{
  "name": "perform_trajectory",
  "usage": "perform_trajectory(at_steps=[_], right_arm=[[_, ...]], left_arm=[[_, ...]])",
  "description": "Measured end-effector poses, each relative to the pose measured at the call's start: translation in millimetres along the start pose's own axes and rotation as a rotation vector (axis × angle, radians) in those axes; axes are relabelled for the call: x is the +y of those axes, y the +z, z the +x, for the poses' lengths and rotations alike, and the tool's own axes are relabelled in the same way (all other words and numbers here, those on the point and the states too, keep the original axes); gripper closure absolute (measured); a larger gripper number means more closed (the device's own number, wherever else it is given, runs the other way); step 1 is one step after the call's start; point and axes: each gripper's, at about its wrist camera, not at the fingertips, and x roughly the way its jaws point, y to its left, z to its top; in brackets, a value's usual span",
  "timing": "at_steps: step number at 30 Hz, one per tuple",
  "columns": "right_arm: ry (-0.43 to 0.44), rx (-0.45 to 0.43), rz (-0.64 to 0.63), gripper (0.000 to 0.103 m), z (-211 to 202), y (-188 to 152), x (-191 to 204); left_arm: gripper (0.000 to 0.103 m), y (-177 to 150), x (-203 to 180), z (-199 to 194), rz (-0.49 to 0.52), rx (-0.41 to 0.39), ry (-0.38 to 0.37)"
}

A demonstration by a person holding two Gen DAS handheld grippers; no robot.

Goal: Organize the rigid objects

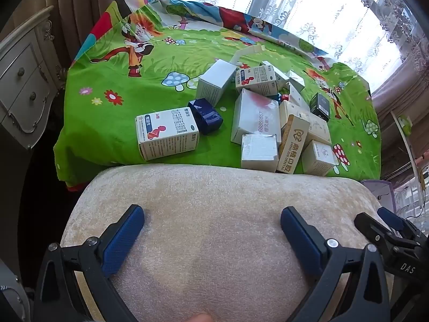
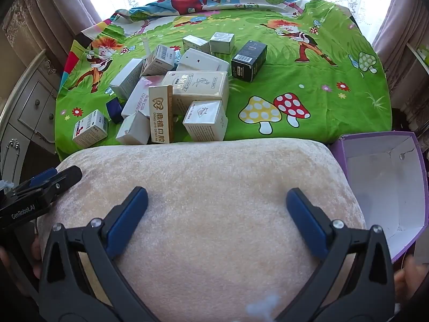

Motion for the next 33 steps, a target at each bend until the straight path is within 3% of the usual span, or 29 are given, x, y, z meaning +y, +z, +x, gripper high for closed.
perform_trajectory(at_steps=[33], right_arm=[[-0.004,-0.018,0.003,0.0,4.0,-3.8,2.6]], left_arm=[[0.0,-2.6,-0.5,-3.1,-0.012,0.013,-0.008]])
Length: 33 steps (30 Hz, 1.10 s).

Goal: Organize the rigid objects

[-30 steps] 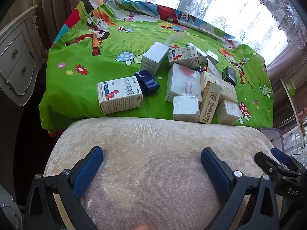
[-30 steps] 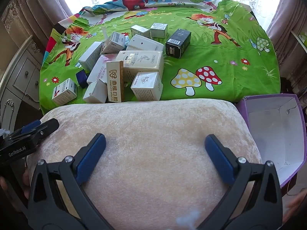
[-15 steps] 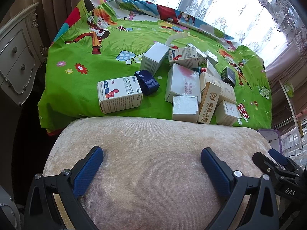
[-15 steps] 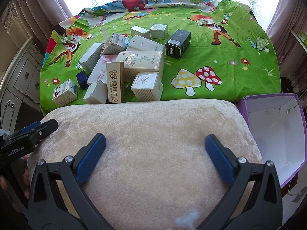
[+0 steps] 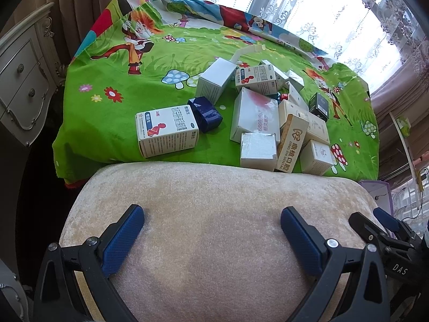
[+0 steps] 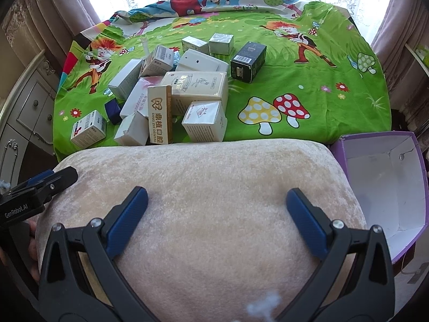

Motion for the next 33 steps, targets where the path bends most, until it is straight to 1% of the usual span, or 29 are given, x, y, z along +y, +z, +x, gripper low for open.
perform_trajectory(at_steps=[6,9,15,18,20,22,24,29,31,33], right_arm=[[-0.005,0.008,-0.007,0.0,-1,2,0],[0.008,0.032,-0.025,0.0,0,6,0],[0.03,0.042,-0.063,0.0,-1,12,1],[0.04,0.041,-0.108,0.0,-5,22,2],[0.042,0.0,-0.124,0.0,-11,29,-1],[0.063,-0.03,-0.117,0.0,-14,37,-5],[0.121,-0.022,-0.106,0.0,-12,46,-7],[0.131,0.006,-0.151,0.0,1,62,1],[0.135,0.013,-0.145,0.0,7,69,2],[0.14,0.029,-0.131,0.0,15,74,1]], left_arm=[[0.0,0,3,-1,-0.014,0.001,-0.016],[0.0,0,3,-2,-0.017,-0.005,-0.016],[0.0,1,-3,-5,0.014,-0.013,0.024],[0.0,5,3,-9,0.001,-0.016,-0.01],[0.0,9,9,-14,-0.021,-0.033,-0.035],[0.0,16,14,-18,-0.033,-0.05,-0.035],[0.0,22,18,-20,-0.047,-0.053,-0.038],[0.0,41,32,-13,-0.095,-0.029,-0.048],[0.0,49,38,-5,-0.118,-0.003,-0.057],[0.0,57,45,3,-0.141,0.017,-0.05]])
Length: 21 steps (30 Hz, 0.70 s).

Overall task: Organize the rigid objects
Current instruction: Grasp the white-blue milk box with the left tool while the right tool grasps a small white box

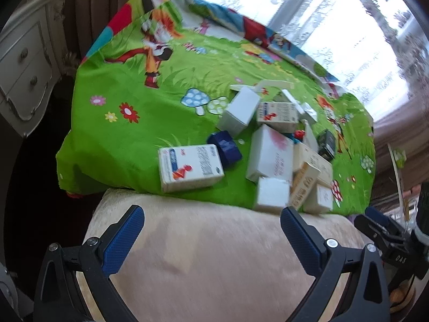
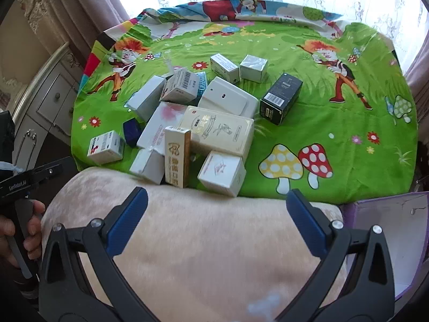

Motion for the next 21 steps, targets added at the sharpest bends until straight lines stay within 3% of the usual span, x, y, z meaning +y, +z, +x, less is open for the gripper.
perform_trajectory(at_steps=[8,14,18,21], right_arm=[[-0.035,0.119,0.023,0.0,36,13,-2],[-0.076,0.157,0.003,0.002,56,21,-2],[-0.082,0.195,-0.004,0.014,69,25,1],[-0.096,0.23,-0.015,0.023,78,25,3]], left_arm=[[0.0,36,11,38,-0.067,0.092,0.05],[0.0,43,10,56,-0.06,0.106,0.101],[0.001,47,8,69,-0.049,0.125,0.123],[0.012,48,8,76,-0.044,0.142,0.128]])
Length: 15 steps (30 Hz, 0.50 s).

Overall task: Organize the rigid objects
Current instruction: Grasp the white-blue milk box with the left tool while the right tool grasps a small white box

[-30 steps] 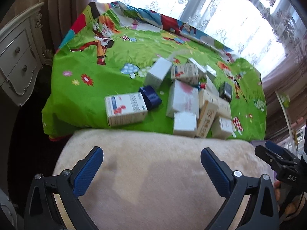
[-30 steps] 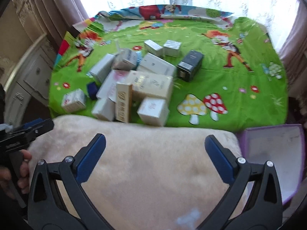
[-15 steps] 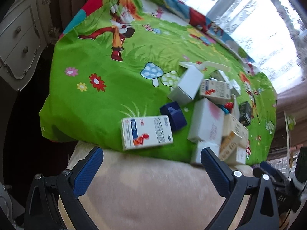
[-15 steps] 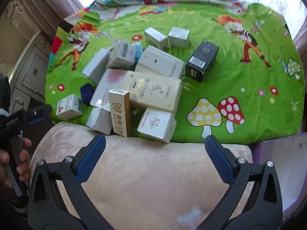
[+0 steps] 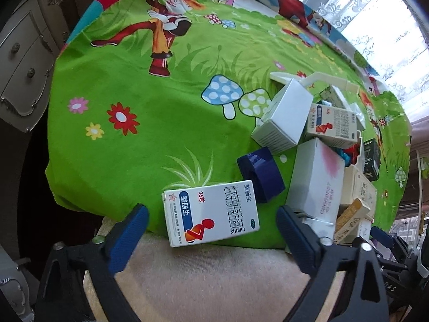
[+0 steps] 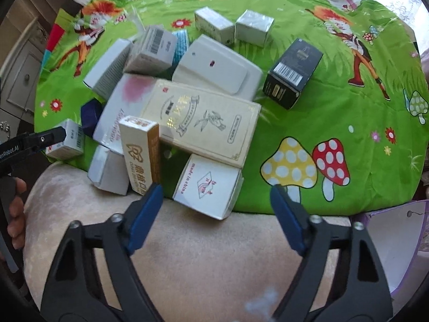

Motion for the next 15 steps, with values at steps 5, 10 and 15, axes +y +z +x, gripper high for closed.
perform_trajectory(at_steps=[5,10,15], right_arm=[[0.015,0.025,0.007,0.035,9,3,-3],[0.009,0.034,0.013,0.048,17,11,-4],[0.01,0.027,0.011,0.05,20,10,-8]], left_arm=[[0.029,-1,1,5,-0.005,0.017,-0.011],[0.029,-3,-1,3,0.002,0.005,-0.014],[0.029,-8,0,-7,-0.001,-0.024,-0.017]])
